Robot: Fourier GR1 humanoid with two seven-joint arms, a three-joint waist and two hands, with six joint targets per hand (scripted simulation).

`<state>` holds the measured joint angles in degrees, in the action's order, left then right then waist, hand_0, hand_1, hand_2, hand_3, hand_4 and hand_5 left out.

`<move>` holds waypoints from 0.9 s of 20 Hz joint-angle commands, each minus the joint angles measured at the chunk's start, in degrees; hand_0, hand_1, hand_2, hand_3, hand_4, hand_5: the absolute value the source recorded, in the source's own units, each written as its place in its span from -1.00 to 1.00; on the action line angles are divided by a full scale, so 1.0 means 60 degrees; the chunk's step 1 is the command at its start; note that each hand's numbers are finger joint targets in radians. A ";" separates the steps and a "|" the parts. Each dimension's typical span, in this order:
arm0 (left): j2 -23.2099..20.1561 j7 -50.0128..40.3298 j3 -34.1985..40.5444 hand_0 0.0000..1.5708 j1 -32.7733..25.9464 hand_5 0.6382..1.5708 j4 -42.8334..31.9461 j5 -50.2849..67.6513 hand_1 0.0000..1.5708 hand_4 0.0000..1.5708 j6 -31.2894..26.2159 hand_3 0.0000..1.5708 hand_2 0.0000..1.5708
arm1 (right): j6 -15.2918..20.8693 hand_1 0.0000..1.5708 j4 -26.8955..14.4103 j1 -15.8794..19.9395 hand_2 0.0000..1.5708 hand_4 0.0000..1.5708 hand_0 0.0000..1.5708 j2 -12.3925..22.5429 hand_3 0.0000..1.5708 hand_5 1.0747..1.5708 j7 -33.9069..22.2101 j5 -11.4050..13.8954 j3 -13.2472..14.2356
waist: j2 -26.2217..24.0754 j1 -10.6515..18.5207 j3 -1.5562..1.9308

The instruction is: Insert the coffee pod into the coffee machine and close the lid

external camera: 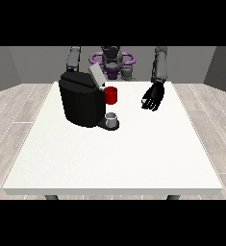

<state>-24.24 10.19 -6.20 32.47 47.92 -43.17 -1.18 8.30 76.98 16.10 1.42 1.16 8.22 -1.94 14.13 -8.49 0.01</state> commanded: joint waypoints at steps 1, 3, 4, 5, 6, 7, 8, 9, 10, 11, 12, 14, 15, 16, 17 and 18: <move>-0.0232 0.0022 -0.0173 0.12 -0.0013 1.00 -0.0733 -0.0676 0.12 -0.64 0.0144 0.04 0.28 | -0.0316 -1.00 -0.0044 -0.0418 -1.00 -1.00 -1.00 0.0010 -1.00 1.00 0.0259 -0.0069 -0.0159 | -0.0054 -0.0261 -0.0003; -0.0276 0.0119 -0.0220 -0.05 0.0143 1.00 -0.1160 -0.0736 -0.05 -0.53 -0.0404 0.03 0.20 | 0.0121 -1.00 0.0208 -0.0289 -1.00 -1.00 -1.00 -0.0227 -1.00 1.00 -0.0298 0.0235 -0.0344 | -0.0365 -0.0284 -0.0006; 0.0003 -0.0102 -0.0427 0.00 0.0308 1.00 -0.0857 -0.0925 0.00 -0.50 -0.0567 0.08 0.22 | -0.0125 -1.00 -0.0593 -0.0072 -1.00 -1.00 -1.00 0.0022 -1.00 1.00 0.0329 -0.0131 0.0200 | -0.0301 0.0017 -0.0001; -0.0021 0.0163 -0.0249 -0.07 0.0463 1.00 -0.1143 -0.0963 -0.07 -0.50 -0.0359 0.08 0.22 | -0.0088 -1.00 -0.0565 0.0175 -1.00 -1.00 -1.00 -0.0029 -1.00 1.00 0.0130 -0.0133 0.0214 | -0.0176 0.0060 -0.0003; 0.0038 0.0260 -0.0277 -0.03 0.0308 1.00 -0.1274 -0.1064 -0.03 -0.49 -0.0263 0.09 0.25 | -0.0007 -1.00 -0.0553 -0.0111 -1.00 -1.00 -1.00 -0.0026 -1.00 1.00 0.0125 -0.0112 0.0241 | -0.0338 0.0021 -0.0003; -0.0171 0.0605 0.0103 0.01 0.0511 1.00 -0.1681 -0.0836 0.01 -0.49 -0.0353 0.10 0.25 | 0.0155 -1.00 -0.0198 -0.0542 -1.00 -1.00 -1.00 -0.0227 -1.00 1.00 0.0215 0.0038 -0.0332 | -0.0384 -0.0166 -0.0005; 0.0173 -0.0012 -0.0362 0.11 0.0414 1.00 -0.0888 -0.1016 0.11 -0.47 -0.0880 0.17 0.30 | -0.0240 -1.00 -0.1349 -0.0675 -1.00 -1.00 -1.00 0.0137 -1.00 1.00 0.1111 -0.0337 0.0470 | -0.0675 0.0191 0.0002; 0.0206 0.0399 -0.0241 0.16 0.0416 1.00 -0.1332 -0.1118 0.16 -0.48 -0.0653 0.22 0.34 | 0.0112 -1.00 -0.1056 -0.0271 -1.00 -1.00 -1.00 -0.0150 -1.00 1.00 0.0329 -0.0142 0.0282 | -0.0657 0.0243 -0.0003; 0.0009 0.0451 -0.0122 0.32 0.0672 1.00 -0.1279 -0.1115 0.32 -0.50 -0.0760 0.28 0.43 | 0.0507 -1.00 -0.1188 -0.0271 -1.00 -1.00 -1.00 -0.0227 -1.00 1.00 0.0374 -0.0164 0.0077 | -0.0676 0.0328 -0.0002; 0.0180 0.0602 -0.0043 0.43 0.0576 1.00 -0.1622 -0.1150 0.43 -0.50 -0.0092 0.39 0.53 | 0.0396 -1.00 -0.0545 -0.0051 -1.00 -1.00 -1.00 0.0119 -1.00 1.00 -0.0340 0.0485 -0.0090 | -0.0495 -0.0012 -0.0008; 0.0353 0.0800 -0.0126 0.46 0.0128 1.00 -0.1582 -0.1240 0.46 -0.41 0.0416 0.48 0.60 | 0.0365 -1.00 -0.0471 -0.0157 -1.00 -1.00 -1.00 0.0277 -1.00 1.00 -0.0626 0.0483 0.0002 | -0.0682 0.0116 -0.0009; 0.0441 0.0717 0.0055 0.63 0.0933 1.00 -0.1095 -0.0882 0.63 -0.37 -0.0525 0.58 0.67 | 0.0546 -1.00 -0.1590 0.0084 -1.00 -1.00 -1.00 0.0306 -1.00 1.00 0.0323 0.0363 0.0495 | -0.0448 0.0456 -0.0001; 0.0342 0.1139 0.0350 0.74 0.0812 1.00 -0.1053 -0.0425 0.74 -0.39 -0.0778 0.65 0.74 | 0.0658 -1.00 -0.1422 -0.0416 -1.00 -1.00 -1.00 0.0022 -1.00 1.00 0.0362 0.0286 0.0362 | -0.0818 0.0459 -0.0002; 0.0404 0.1313 0.0605 0.81 0.0813 1.00 -0.1311 -0.0171 0.81 -0.37 -0.0728 0.70 0.78 | 0.0517 -1.00 -0.0941 -0.0518 -1.00 -1.00 -1.00 0.0161 -1.00 1.00 -0.0211 0.0541 0.0030 | -0.0970 0.0120 -0.0008; 0.0723 0.1035 0.0407 0.83 0.0848 1.00 -0.1095 -0.0333 0.83 -0.38 -0.0835 0.72 0.81 | 0.0483 -1.00 -0.1391 -0.0206 -1.00 -1.00 -1.00 0.0285 -1.00 1.00 0.0042 0.0293 0.0453 | -0.1002 0.0388 -0.0002; 0.0468 0.1139 0.0646 0.85 0.1010 1.00 -0.1242 -0.0154 0.85 -0.34 -0.1101 0.73 0.83 | 0.0257 -1.00 -0.1233 -0.0623 -1.00 -1.00 -1.00 0.0350 -1.00 1.00 0.0106 0.0327 0.0262 | -0.1112 0.0106 -0.0003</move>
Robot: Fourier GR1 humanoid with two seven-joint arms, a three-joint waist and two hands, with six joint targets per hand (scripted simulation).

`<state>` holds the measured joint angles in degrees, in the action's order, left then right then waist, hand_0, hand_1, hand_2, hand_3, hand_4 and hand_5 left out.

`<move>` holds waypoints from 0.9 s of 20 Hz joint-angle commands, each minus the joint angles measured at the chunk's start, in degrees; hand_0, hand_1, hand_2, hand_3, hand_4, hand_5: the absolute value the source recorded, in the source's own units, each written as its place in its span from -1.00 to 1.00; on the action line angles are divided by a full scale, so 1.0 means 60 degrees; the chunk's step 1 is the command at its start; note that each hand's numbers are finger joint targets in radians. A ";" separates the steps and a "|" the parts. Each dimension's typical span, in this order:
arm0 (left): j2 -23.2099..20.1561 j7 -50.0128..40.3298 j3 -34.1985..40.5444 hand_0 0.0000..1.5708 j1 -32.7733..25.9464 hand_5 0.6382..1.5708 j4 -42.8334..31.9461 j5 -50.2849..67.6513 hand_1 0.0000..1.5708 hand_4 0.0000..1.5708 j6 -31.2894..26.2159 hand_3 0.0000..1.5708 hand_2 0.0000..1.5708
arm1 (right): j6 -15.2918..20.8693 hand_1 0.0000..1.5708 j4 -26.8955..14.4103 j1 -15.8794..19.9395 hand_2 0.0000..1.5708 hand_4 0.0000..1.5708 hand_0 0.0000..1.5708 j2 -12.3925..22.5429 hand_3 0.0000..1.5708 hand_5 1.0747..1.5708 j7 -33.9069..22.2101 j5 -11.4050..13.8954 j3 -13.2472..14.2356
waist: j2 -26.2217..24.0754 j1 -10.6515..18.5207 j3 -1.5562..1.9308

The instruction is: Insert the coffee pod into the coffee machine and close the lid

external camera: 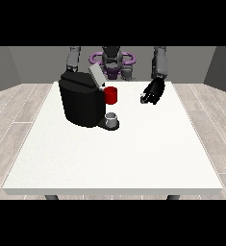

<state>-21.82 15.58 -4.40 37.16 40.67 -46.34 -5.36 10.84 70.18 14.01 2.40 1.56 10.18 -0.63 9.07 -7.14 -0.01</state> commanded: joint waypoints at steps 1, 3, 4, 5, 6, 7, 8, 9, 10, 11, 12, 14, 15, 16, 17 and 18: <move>0.0453 -0.0126 0.0238 0.84 0.0486 1.00 0.0078 0.0263 0.84 -0.34 -0.0391 0.73 0.83 | 0.0141 -1.00 -0.0411 0.0042 -1.00 -1.00 -1.00 0.0001 -1.00 1.00 0.0320 0.0159 0.0047 | -0.0108 -0.0001 0.0002; 0.0550 -0.0310 0.0231 0.81 0.0465 1.00 0.0185 0.0260 0.81 -0.34 -0.0803 0.70 0.80 | 0.0447 -1.00 -0.0777 0.0017 -1.00 -1.00 -1.00 -0.0153 -1.00 1.00 0.0467 0.0281 0.0091 | -0.0376 0.0227 0.0003; 0.0658 -0.0701 0.0076 0.80 0.0748 1.00 0.0405 0.0342 0.80 -0.34 -0.1528 0.67 0.78 | 0.0152 -1.00 -0.0843 0.0117 -1.00 -1.00 -1.00 0.0048 -1.00 1.00 -0.0287 0.0200 0.0136 | -0.0940 0.0317 0.0005; 0.0479 -0.0546 -0.0010 0.79 0.0724 1.00 0.0532 0.0197 0.79 -0.36 -0.1719 0.68 0.78 | 0.0456 -1.00 -0.1062 0.0096 -1.00 -1.00 -1.00 -0.0143 -1.00 1.00 0.0038 0.0176 0.0262 | -0.0865 0.0427 0.0005; 0.0394 -0.0463 0.0227 0.75 0.0883 1.00 0.0490 0.0251 0.75 -0.38 -0.1500 0.69 0.76 | 0.0564 -1.00 -0.1014 0.0099 -1.00 -1.00 -1.00 -0.0294 -1.00 1.00 0.0162 0.0460 -0.0057 | -0.0690 0.0345 0.0003; 0.0384 -0.0846 0.0295 0.75 0.1307 1.00 0.0479 0.0325 0.75 -0.36 -0.1903 0.69 0.76 | 0.0012 -1.00 -0.1148 0.0059 -1.00 -1.00 -1.00 0.0138 -1.00 1.00 0.0724 0.0115 0.0231 | -0.0559 0.0115 0.0006; 0.0378 -0.0499 0.0204 0.79 0.1073 1.00 0.0538 0.0309 0.79 -0.31 -0.1983 0.69 0.77 | -0.0160 -1.00 -0.0883 0.0050 -1.00 -1.00 -1.00 0.0128 -1.00 1.00 0.0246 0.0039 0.0164 | -0.0902 0.0120 0.0003; 0.0536 -0.0699 0.0141 0.79 0.1181 1.00 0.0787 0.0301 0.79 -0.31 -0.2165 0.69 0.77 | 0.0177 -1.00 -0.1175 0.0107 -1.00 -1.00 -1.00 -0.0089 -1.00 1.00 0.0442 0.0047 0.0274 | -0.0986 0.0333 0.0005; 0.0480 -0.0751 0.0327 0.79 0.1139 1.00 0.0605 0.0418 0.79 -0.31 -0.2254 0.69 0.77 | -0.0099 -1.00 -0.0966 -0.0510 -1.00 -1.00 -1.00 0.0007 -1.00 1.00 0.0553 0.0174 -0.0022 | -0.1119 -0.0018 0.0003; 0.0301 -0.0832 0.0556 0.79 0.1559 1.00 0.0295 0.0307 0.79 -0.31 -0.1845 0.69 0.77 | -0.0472 -1.00 -0.0622 0.0019 -1.00 -1.00 -1.00 0.0095 -1.00 1.00 0.0556 -0.0091 0.0039 | -0.0487 -0.0434 0.0002; 0.0114 -0.0471 0.0594 0.79 0.1337 1.00 0.0367 0.0298 0.79 -0.31 -0.2011 0.69 0.77 | -0.0225 -1.00 -0.0500 0.0103 -1.00 -1.00 -1.00 0.0029 -1.00 1.00 0.0197 0.0002 0.0073 | -0.0706 -0.0157 0.0001; 0.0203 -0.0613 0.0587 0.79 0.1554 1.00 0.0403 0.0290 0.79 -0.31 -0.2153 0.69 0.77 | -0.0257 -1.00 -0.0274 0.0099 -1.00 -1.00 -1.00 -0.0012 -1.00 1.00 -0.0249 0.0188 -0.0177 | -0.0902 -0.0274 0.0001; 0.0476 -0.0824 0.0580 0.81 0.1458 1.00 0.0371 0.0279 0.81 -0.32 -0.2020 0.70 0.78 | -0.0394 -1.00 -0.0107 -0.0208 -1.00 -1.00 -1.00 0.0071 -1.00 1.00 -0.0333 0.0148 -0.0201 | -0.1047 -0.0482 0.0000; 0.0306 -0.0955 0.0686 0.81 0.1944 1.00 0.0487 0.0363 0.81 -0.29 -0.2433 0.71 0.79 | -0.0374 -1.00 -0.0373 0.0070 -1.00 -1.00 -1.00 0.0061 -1.00 1.00 0.0155 -0.0071 0.0082 | -0.0805 -0.0354 0.0003; 0.0615 -0.1405 0.0606 0.79 0.2154 1.00 0.0569 0.0426 0.79 -0.24 -0.2753 0.71 0.78 | -0.0227 -1.00 -0.0384 0.0228 -1.00 -1.00 -1.00 -0.0151 -1.00 1.00 -0.0351 0.0003 -0.0031 | -0.1173 -0.0274 0.0004; 0.0328 -0.1175 0.0519 0.69 0.2816 1.00 0.0843 0.0383 0.69 -0.25 -0.3039 0.68 0.72 | 0.0048 -1.00 -0.0764 0.0301 -1.00 -1.00 -1.00 -0.0288 -1.00 1.00 0.0301 0.0091 0.0031 | -0.0897 -0.0208 0.0008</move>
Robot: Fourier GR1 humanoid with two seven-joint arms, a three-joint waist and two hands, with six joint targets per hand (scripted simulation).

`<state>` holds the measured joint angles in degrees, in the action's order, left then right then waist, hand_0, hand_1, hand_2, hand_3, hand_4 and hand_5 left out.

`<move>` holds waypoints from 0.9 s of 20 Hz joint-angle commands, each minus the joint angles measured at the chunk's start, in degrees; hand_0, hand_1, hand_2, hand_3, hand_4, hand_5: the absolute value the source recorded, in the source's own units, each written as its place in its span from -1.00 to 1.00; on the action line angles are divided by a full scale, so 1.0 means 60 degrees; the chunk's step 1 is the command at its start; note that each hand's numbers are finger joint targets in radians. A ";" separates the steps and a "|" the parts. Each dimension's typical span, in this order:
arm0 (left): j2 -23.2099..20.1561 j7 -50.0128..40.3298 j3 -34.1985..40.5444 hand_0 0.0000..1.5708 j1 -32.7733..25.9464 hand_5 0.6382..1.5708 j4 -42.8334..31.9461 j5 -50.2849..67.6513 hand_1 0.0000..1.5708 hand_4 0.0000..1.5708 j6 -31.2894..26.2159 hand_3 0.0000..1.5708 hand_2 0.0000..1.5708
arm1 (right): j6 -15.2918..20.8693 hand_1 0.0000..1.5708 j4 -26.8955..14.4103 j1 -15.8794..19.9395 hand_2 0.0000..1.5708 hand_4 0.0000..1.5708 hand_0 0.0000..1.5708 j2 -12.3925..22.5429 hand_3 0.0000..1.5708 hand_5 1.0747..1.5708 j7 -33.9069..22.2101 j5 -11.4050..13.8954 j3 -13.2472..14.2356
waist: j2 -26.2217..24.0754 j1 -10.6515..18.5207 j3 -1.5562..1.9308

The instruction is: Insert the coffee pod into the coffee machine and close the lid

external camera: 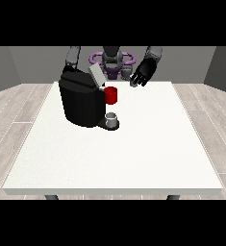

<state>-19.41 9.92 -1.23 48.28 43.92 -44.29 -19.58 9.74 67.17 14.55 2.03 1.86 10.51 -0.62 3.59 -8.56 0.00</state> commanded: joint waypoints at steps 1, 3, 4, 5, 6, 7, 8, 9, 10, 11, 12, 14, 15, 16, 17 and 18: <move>0.0021 -0.0093 0.0088 0.71 0.0660 1.00 0.0189 0.0094 0.71 -0.28 -0.0488 0.72 0.75 | -0.0149 -1.00 0.0155 0.0049 -1.00 -1.00 -1.00 -0.0220 -1.00 1.00 0.0111 -0.0217 -0.0042 | -0.0124 -0.0215 0.0002; -0.0082 -0.0161 0.0608 0.76 0.0935 1.00 0.0065 0.0401 0.76 -0.33 -0.0427 0.75 0.78 | -0.0095 -1.00 0.0347 0.0057 -1.00 -1.00 -1.00 -0.0150 -1.00 1.00 -0.0027 0.0003 -0.0192 | 0.0081 -0.0383 0.0000; -0.0197 -0.0521 0.0797 0.25 0.1216 1.00 -0.0106 0.0518 0.25 -0.35 -0.0768 0.75 0.53 | -0.0100 -1.00 0.0536 0.0298 -1.00 -1.00 -1.00 -0.0140 -1.00 1.00 -0.0254 -0.0082 -0.0115 | 0.0018 -0.0471 0.0000; -0.0174 -0.0727 0.0795 0.22 0.1608 1.00 -0.0035 0.0482 0.22 -0.34 -0.0841 0.73 0.48 | 0.0100 -1.00 0.0359 0.0352 -1.00 -1.00 -1.00 -0.0227 -1.00 1.00 0.0176 0.0072 -0.0157 | 0.0258 -0.0478 0.0002; -0.0379 -0.0908 0.1093 0.55 0.2072 1.00 -0.0189 0.0579 0.55 -0.35 -0.0762 0.64 0.61 | 0.0000 -1.00 0.0558 0.0762 -1.00 -1.00 -1.00 -0.0227 -1.00 1.00 0.0037 -0.0071 -0.0089 | 0.0584 -0.0760 0.0002; -0.0123 -0.1412 0.1076 0.57 0.2279 1.00 -0.0166 0.0706 0.57 -0.36 -0.1203 0.61 0.61 | -0.0152 -1.00 0.0419 0.0688 -1.00 -1.00 -1.00 -0.0003 -1.00 1.00 -0.0217 -0.0083 0.0000 | 0.0124 -0.0724 0.0004; -0.0188 -0.1153 0.1188 0.53 0.2184 1.00 -0.0161 0.0693 0.53 -0.37 -0.0807 0.60 0.58 | 0.0084 -1.00 0.0483 0.0719 -1.00 -1.00 -1.00 -0.0019 -1.00 1.00 -0.0005 -0.0025 0.0097 | 0.0540 -0.0727 0.0002; -0.0613 -0.1106 0.1466 0.52 0.2391 1.00 -0.0389 0.0936 0.52 -0.38 -0.1316 0.60 0.58 | -0.0393 -1.00 0.0840 0.0607 -1.00 -1.00 -1.00 0.0174 -1.00 1.00 -0.0304 -0.0247 0.0058 | 0.0276 -0.1080 0.0001; -0.0609 -0.1008 0.1371 0.61 0.2613 1.00 -0.0356 0.0731 0.61 -0.38 -0.0944 0.62 0.65 | -0.0009 -1.00 0.0780 0.1043 -1.00 -1.00 -1.00 0.0038 -1.00 1.00 -0.0184 -0.0003 0.0033 | 0.0956 -0.1024 0.0001; -0.0793 -0.0984 0.1402 0.60 0.2755 1.00 -0.0428 0.0666 0.60 -0.38 -0.0912 0.61 0.64 | 0.0019 -1.00 0.0948 0.1316 -1.00 -1.00 -1.00 0.0047 -1.00 1.00 -0.0315 -0.0088 0.0137 | 0.1129 -0.1112 0.0001; -0.0512 -0.0912 0.1257 0.55 0.2658 1.00 -0.0337 0.0591 0.55 -0.40 -0.0700 0.60 0.61 | 0.0082 -1.00 0.0895 0.1024 -1.00 -1.00 -1.00 -0.0029 -1.00 1.00 -0.0189 0.0047 -0.0008 | 0.1094 -0.1167 0.0001; -0.0921 -0.1160 0.1318 0.47 0.3008 1.00 -0.0433 0.0531 0.47 -0.38 -0.1078 0.61 0.59 | -0.0184 -1.00 0.0928 0.0794 -1.00 -1.00 -1.00 0.0184 -1.00 1.00 0.0094 -0.0133 0.0130 | 0.1034 -0.1315 0.0004; -0.0567 -0.0895 0.1060 0.53 0.2380 1.00 -0.0328 0.0433 0.53 -0.38 -0.0892 0.61 0.61 | -0.0477 -1.00 0.0960 0.0819 -1.00 -0.95 -1.00 0.0699 -1.00 1.00 -0.0419 -0.0212 0.0401 | 0.0717 -0.1059 0.0001; -0.1103 -0.1026 0.1488 0.56 0.3262 1.00 -0.0554 0.0547 0.56 -0.39 -0.0905 0.59 0.63 | -0.0231 -1.00 0.1160 0.1561 -1.00 -1.00 -1.00 0.0422 -1.00 1.00 -0.0481 -0.0127 0.0283 | 0.1458 -0.1319 0.0001; -0.0561 -0.1414 0.1435 0.59 0.3420 1.00 -0.0459 0.0618 0.59 -0.39 -0.0838 0.59 0.65 | 0.0385 -1.00 0.0855 0.1328 -1.00 -0.66 -1.00 -0.0236 -1.00 1.00 0.0175 0.0045 0.0106 | 0.1514 -0.1191 0.0005; -0.1009 -0.1062 0.1480 0.56 0.3229 1.00 -0.0641 0.0477 0.56 -0.39 -0.0681 0.58 0.64 | -0.0045 -1.00 0.1260 0.1487 -1.00 -0.66 -1.00 0.0209 -1.00 1.00 -0.0439 -0.0202 0.0319 | 0.1602 -0.1466 0.0001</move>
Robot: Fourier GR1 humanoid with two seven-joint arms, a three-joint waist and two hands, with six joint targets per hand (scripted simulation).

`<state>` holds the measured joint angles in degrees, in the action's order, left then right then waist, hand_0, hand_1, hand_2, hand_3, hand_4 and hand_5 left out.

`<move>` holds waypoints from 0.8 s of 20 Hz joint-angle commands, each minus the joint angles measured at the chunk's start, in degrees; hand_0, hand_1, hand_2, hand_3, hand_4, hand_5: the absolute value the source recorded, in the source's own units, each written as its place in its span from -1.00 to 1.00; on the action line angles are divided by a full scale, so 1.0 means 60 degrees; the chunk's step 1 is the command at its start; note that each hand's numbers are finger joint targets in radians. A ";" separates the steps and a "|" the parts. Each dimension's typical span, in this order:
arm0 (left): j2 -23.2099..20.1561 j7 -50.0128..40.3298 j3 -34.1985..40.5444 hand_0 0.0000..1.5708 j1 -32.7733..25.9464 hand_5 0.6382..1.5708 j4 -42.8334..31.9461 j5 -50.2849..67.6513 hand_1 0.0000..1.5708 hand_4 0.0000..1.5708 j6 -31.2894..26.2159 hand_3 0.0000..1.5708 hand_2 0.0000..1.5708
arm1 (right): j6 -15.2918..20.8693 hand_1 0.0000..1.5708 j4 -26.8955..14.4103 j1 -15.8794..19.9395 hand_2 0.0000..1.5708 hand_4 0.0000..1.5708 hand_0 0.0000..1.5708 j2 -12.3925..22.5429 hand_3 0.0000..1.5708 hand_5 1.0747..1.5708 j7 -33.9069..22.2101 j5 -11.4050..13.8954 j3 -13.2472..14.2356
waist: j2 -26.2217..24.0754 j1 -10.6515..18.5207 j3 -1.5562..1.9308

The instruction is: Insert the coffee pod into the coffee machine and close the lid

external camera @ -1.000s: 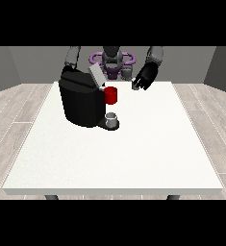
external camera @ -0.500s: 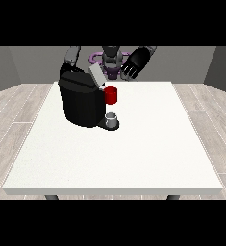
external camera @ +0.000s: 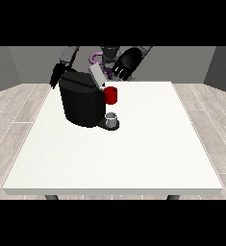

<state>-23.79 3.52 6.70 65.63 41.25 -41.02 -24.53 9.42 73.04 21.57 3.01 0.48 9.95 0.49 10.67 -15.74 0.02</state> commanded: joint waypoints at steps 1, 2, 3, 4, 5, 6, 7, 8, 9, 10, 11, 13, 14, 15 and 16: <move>-0.0478 0.0276 0.0193 0.56 0.0235 1.00 -0.0231 0.0035 0.56 -0.39 -0.0179 0.57 0.63 | -0.0259 -1.00 0.0314 0.0375 -1.00 -0.77 -1.00 0.0368 -1.00 1.00 -0.0441 -0.0259 0.0334 | 0.0261 -0.0103 -0.0003; -0.0208 0.0175 0.0040 0.58 0.0410 1.00 -0.0167 -0.0143 0.58 -0.39 0.0191 0.59 0.64 | 0.0134 -1.00 0.0239 0.0799 -1.00 -0.76 -1.00 0.0094 -1.00 1.00 -0.0422 -0.0164 0.0342 | 0.0682 -0.0094 -0.0002; -0.0336 -0.0055 0.0093 0.61 0.0716 1.00 -0.0226 -0.0069 0.61 -0.41 -0.0236 0.60 0.66 | -0.0097 -1.00 0.0107 0.0547 -1.00 -1.00 -1.00 0.0284 -1.00 1.00 -0.0445 -0.0240 0.0405 | 0.0470 -0.0234 0.0000; -0.0096 -0.0526 0.0142 0.64 0.1027 1.00 -0.0257 -0.0120 0.64 -0.39 0.0038 0.61 0.68 | -0.0174 -1.00 0.0110 0.0762 -1.00 -1.00 -1.00 0.0187 -1.00 1.00 -0.0259 -0.0292 0.0324 | 0.0647 -0.0413 0.0002; -0.0230 -0.0347 0.0161 0.60 0.0864 1.00 -0.0181 0.0033 0.60 -0.37 -0.0423 0.58 0.65 | -0.0215 -1.00 -0.0257 0.0261 -1.00 -1.00 -1.00 0.0373 -1.00 1.00 0.0411 -0.0330 0.0536 | 0.0495 -0.0024 0.0004; -0.0315 0.0028 0.0185 0.56 0.0613 1.00 -0.0404 -0.0045 0.56 -0.38 -0.0102 0.58 0.64 | -0.0002 -1.00 0.0283 0.0105 -1.00 -1.00 -1.00 0.0026 -1.00 1.00 0.0073 0.0003 0.0015 | 0.0549 -0.0327 -0.0002; -0.0315 0.0050 0.0120 0.52 0.0779 1.00 -0.0429 -0.0138 0.52 -0.38 -0.0016 0.59 0.64 | 0.0469 -1.00 0.0243 0.0669 -1.00 -0.92 -1.00 -0.0096 -1.00 1.00 -0.0488 0.0174 0.0114 | 0.0854 -0.0224 -0.0003; -0.0158 -0.0070 -0.0008 0.54 0.0859 1.00 -0.0410 -0.0170 0.54 -0.40 -0.0213 0.58 0.63 | 0.0070 -1.00 0.0141 0.0835 -1.00 -0.81 -1.00 0.0096 -1.00 1.00 -0.0514 -0.0129 0.0285 | 0.0734 -0.0162 -0.0001; -0.0270 -0.0035 0.0248 0.51 0.0869 1.00 -0.0600 -0.0042 0.51 -0.40 -0.0069 0.56 0.61 | 0.0020 -1.00 0.0386 0.0735 -1.00 -0.85 -1.00 0.0174 -1.00 1.00 -0.0650 -0.0015 0.0158 | 0.0808 -0.0432 -0.0003; -0.0292 0.0201 -0.0102 0.51 0.0983 1.00 -0.0231 -0.0340 0.51 -0.41 0.0087 0.55 0.60 | 0.0226 -1.00 -0.0001 0.0907 -1.00 -0.87 -1.00 0.0137 -1.00 1.00 -0.0069 -0.0088 0.0423 | 0.1184 -0.0100 0.0001; -0.0257 0.0108 0.0010 0.50 0.1058 1.00 -0.0372 -0.0151 0.50 -0.41 -0.0315 0.55 0.58 | 0.0307 -1.00 -0.0075 0.0831 -1.00 -1.00 -1.00 0.0052 -1.00 1.00 -0.0198 -0.0054 0.0395 | 0.0933 -0.0006 0.0001; -0.0374 0.0258 0.0072 0.52 0.0840 1.00 -0.0497 -0.0162 0.52 -0.41 -0.0243 0.56 0.60 | 0.0136 -1.00 0.0025 0.0620 -1.00 -1.00 -1.00 0.0205 -1.00 1.00 -0.0271 -0.0068 0.0382 | 0.0855 -0.0078 -0.0001; -0.0115 -0.0096 0.0063 0.59 0.0922 1.00 -0.0433 -0.0141 0.59 -0.43 -0.0230 0.58 0.64 | -0.0202 -1.00 -0.0294 0.0813 -1.00 -1.00 -1.00 0.0560 -1.00 1.00 0.0030 -0.0420 0.0797 | 0.0979 -0.0004 0.0003; -0.0025 -0.0128 0.0021 0.60 0.1096 1.00 -0.0422 -0.0208 0.60 -0.45 -0.0083 0.57 0.65 | 0.0261 -1.00 -0.0331 0.0983 -1.00 -0.79 -1.00 0.0405 -1.00 1.00 -0.0110 -0.0090 0.0703 | 0.1122 -0.0019 0.0001; 0.0064 -0.0009 0.0019 0.58 0.0900 1.00 -0.0488 -0.0181 0.58 -0.45 -0.0052 0.56 0.64 | -0.0152 -1.00 -0.0197 0.0877 -1.00 -0.76 -1.00 0.0502 -1.00 1.00 -0.0253 -0.0310 0.0662 | 0.0945 -0.0122 0.0000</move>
<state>-24.67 3.65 6.96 71.03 38.73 -42.03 -25.29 9.96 72.34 26.09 4.78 -0.48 9.08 3.55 16.23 -16.26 0.02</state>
